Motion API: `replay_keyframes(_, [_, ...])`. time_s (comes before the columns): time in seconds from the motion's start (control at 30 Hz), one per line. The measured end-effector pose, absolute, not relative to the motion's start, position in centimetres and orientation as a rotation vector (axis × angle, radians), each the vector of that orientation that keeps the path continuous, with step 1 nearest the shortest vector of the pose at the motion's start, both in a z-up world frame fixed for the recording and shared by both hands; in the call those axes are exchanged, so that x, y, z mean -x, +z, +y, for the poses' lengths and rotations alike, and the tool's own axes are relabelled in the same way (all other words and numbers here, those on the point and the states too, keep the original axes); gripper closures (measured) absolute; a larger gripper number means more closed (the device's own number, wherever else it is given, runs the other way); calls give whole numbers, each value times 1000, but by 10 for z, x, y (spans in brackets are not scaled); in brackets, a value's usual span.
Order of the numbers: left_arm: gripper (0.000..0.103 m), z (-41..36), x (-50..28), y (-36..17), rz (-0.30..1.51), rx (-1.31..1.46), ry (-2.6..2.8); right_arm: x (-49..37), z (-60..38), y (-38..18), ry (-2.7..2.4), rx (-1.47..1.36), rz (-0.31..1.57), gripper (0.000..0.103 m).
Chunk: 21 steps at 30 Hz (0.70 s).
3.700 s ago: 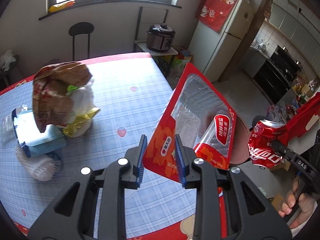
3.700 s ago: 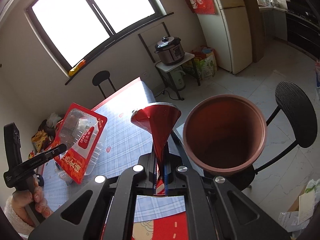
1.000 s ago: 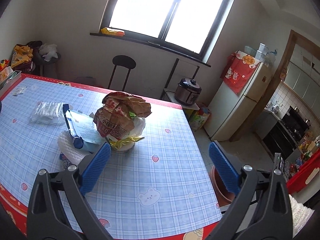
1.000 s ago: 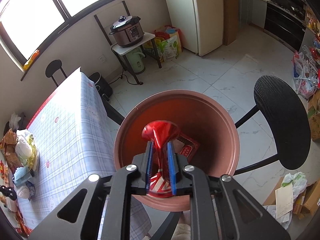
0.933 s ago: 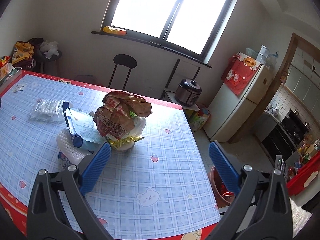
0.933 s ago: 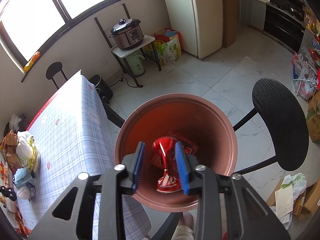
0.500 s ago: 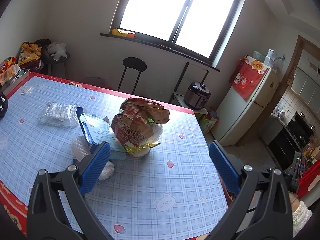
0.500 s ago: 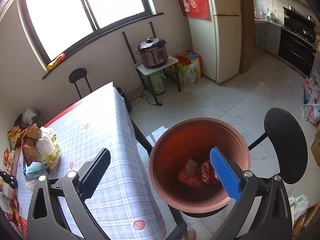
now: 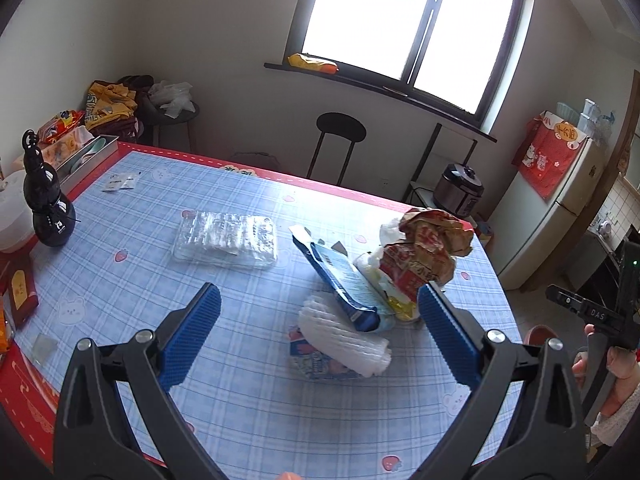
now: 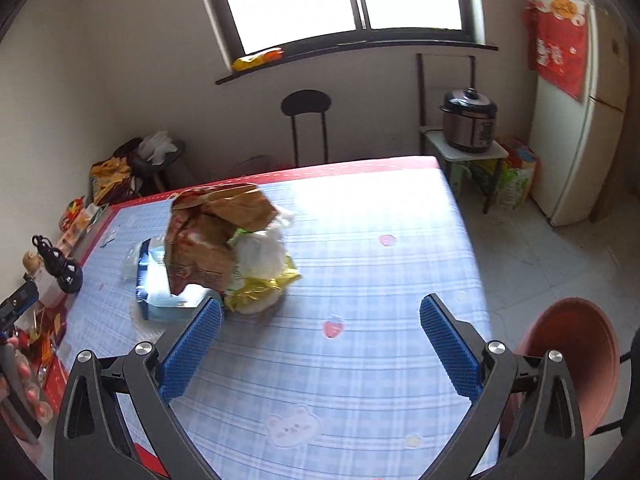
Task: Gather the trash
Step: 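Move both tools back over the table toward the remaining trash, then grasp the brown paper snack bag with the right tool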
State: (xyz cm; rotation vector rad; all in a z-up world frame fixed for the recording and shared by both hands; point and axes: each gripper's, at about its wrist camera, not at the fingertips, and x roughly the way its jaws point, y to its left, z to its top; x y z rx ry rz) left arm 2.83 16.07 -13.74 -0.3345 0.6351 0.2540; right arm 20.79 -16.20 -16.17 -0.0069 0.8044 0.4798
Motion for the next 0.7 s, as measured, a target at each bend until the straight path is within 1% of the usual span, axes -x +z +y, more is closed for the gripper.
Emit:
replay_keyframes(0.17, [6, 203, -35, -146, 608, 315, 262, -215, -58, -168, 508, 121, 767, 5])
replay_keyframes(0.3, [6, 227, -40, -152, 582, 293, 267, -236, -3, -178, 454, 153, 755, 5])
replay_keyframes(0.37, [6, 235, -46, -156, 595, 270, 275, -244, 18, -184, 403, 181, 748, 5])
replay_keyframes(0.5, [6, 248, -55, -167, 642, 246, 279, -260, 41, -204, 269, 246, 805, 5])
replay_keyframes(0.6, [6, 259, -58, -178, 685, 258, 275, -264, 38, -212, 203, 205, 855, 6])
replay_keyframes(0.63, [6, 263, -58, -183, 701, 270, 274, -264, 37, -214, 199, 189, 864, 13])
replay_keyframes(0.67, [6, 266, -58, -187, 709, 287, 267, -263, 36, -215, 195, 188, 876, 26])
replay_keyframes(0.7, [6, 270, -57, -190, 707, 308, 257, -262, 35, -216, 192, 192, 886, 26])
